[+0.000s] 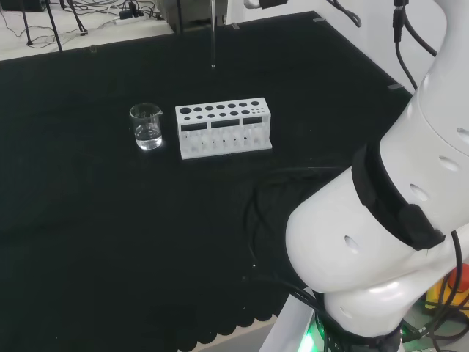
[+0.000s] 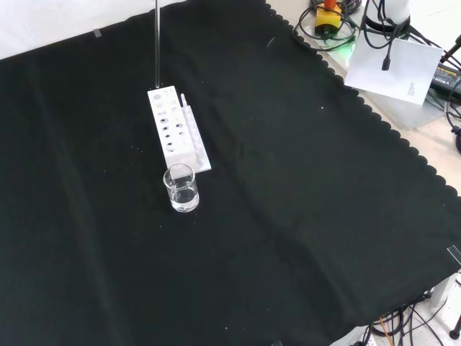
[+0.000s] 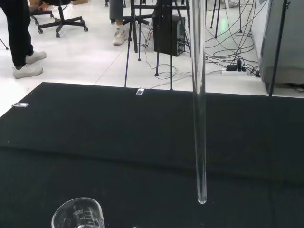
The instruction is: Stir in the beaker to the left of the white test tube rack with the glass rod.
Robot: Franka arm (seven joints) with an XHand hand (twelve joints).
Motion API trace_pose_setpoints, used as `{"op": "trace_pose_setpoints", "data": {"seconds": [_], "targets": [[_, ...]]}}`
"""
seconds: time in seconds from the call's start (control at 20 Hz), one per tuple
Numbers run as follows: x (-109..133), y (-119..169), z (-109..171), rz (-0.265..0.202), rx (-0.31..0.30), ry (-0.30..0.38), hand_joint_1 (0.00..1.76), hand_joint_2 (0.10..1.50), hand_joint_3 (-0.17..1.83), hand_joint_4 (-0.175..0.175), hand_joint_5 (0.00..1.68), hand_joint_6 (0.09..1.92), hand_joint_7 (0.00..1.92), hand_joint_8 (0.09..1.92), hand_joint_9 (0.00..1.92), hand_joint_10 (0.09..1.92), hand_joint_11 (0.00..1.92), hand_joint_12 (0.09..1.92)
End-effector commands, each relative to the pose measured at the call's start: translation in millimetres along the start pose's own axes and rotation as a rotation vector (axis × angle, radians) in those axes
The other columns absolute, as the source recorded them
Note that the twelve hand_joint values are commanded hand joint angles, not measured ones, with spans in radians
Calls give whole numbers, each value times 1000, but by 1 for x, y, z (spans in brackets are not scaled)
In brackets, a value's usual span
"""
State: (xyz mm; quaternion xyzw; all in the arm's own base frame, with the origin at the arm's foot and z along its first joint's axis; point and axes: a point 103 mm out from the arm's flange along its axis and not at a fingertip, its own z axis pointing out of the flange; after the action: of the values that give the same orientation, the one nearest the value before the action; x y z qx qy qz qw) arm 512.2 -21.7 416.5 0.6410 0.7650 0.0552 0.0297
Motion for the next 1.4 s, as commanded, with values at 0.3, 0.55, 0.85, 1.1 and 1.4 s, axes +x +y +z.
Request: {"op": "trace_pose_setpoints", "data": {"seconds": [0.3,0.55,0.85,1.1,1.4], "targets": [[15,7,2,-24,5,11,1296,1153,-175,-175,1157,430,1072,1197,1592,828,1620,592],[35,14,3,-61,3,27,1296,1152,-175,-175,1158,427,1072,1197,1593,825,1621,591],[71,28,12,-119,18,41,1296,1152,-175,-175,1159,425,1073,1196,1595,823,1622,590],[100,37,28,-171,37,54,1296,1152,-175,-175,1160,423,1073,1196,1596,821,1623,590],[120,49,39,-216,42,60,1296,1152,-175,-175,1161,421,1072,1196,1597,820,1624,589]]}}
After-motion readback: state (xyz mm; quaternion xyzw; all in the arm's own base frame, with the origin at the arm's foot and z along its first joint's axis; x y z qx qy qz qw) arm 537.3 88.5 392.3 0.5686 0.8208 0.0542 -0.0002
